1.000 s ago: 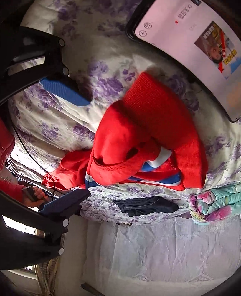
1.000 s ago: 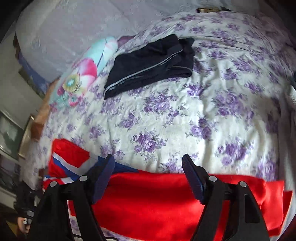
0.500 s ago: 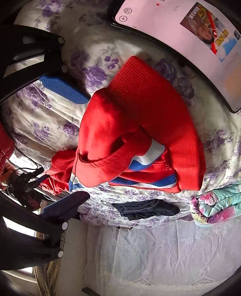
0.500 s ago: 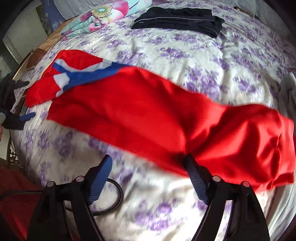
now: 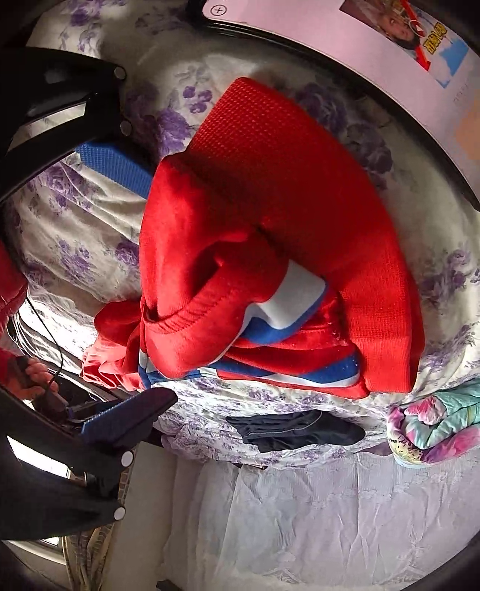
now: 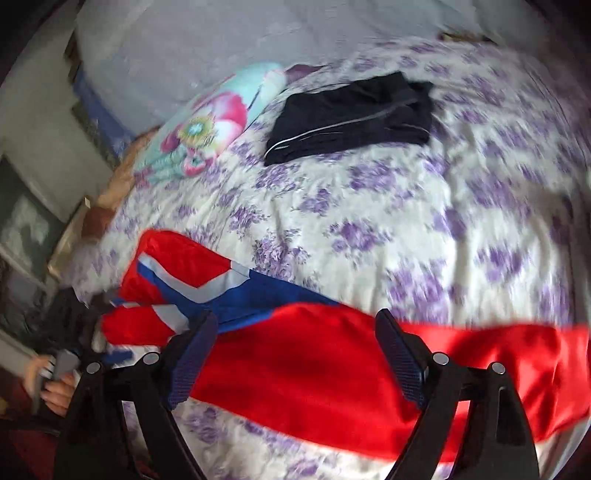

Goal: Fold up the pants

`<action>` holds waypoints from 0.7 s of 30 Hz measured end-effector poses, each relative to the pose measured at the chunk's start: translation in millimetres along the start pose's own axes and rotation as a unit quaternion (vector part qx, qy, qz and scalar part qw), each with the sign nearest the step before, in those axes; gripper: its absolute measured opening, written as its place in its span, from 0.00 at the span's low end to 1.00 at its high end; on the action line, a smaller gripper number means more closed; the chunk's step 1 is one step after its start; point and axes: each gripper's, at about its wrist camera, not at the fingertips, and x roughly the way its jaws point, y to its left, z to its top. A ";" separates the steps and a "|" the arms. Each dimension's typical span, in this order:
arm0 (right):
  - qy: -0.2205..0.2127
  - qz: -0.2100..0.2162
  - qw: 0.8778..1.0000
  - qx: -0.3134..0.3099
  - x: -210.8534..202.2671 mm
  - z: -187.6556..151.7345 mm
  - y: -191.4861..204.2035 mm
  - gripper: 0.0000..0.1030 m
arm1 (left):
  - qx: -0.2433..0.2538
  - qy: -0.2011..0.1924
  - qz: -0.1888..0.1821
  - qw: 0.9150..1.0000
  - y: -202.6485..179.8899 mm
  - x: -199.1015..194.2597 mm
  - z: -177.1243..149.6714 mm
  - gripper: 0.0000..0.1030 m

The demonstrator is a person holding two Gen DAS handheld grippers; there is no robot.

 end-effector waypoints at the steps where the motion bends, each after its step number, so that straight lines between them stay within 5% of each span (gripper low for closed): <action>1: 0.015 -0.006 0.999 -0.051 12.9 6.3 9.6 0.80 | -0.002 -0.001 -0.005 1.000 1.9 -1.1 0.2 0.95; 5: 0.067 -0.008 0.976 -0.205 46.2 5.4 27.4 0.61 | -0.010 -0.003 -0.026 1.000 7.3 -3.1 1.4 0.95; 7: 0.085 0.004 0.964 -0.250 51.7 3.5 30.7 0.44 | -0.006 -0.006 -0.027 1.000 7.3 -3.7 0.4 0.94; 9: 0.100 0.008 0.955 -0.280 54.8 0.9 34.1 0.39 | 0.000 -0.008 -0.022 1.000 5.8 -4.2 -1.4 0.89; 12: 0.114 0.010 0.946 -0.302 55.9 -5.3 38.6 0.04 | -0.006 -0.012 -0.022 1.000 9.5 -9.1 -2.4 0.71; 17: 0.100 0.022 0.952 -0.287 26.7 -23.1 40.8 0.03 | -0.024 -0.021 -0.038 0.999 22.4 -21.1 -7.5 0.59; 19: 0.101 0.041 0.956 -0.274 10.9 -38.1 44.9 0.03 | -0.021 -0.022 -0.036 0.999 21.3 -23.2 -11.9 0.60; 21: 0.105 0.063 0.959 -0.257 -4.2 -57.5 49.1 0.03 | -0.021 -0.022 -0.033 0.999 19.1 -23.9 -15.6 0.72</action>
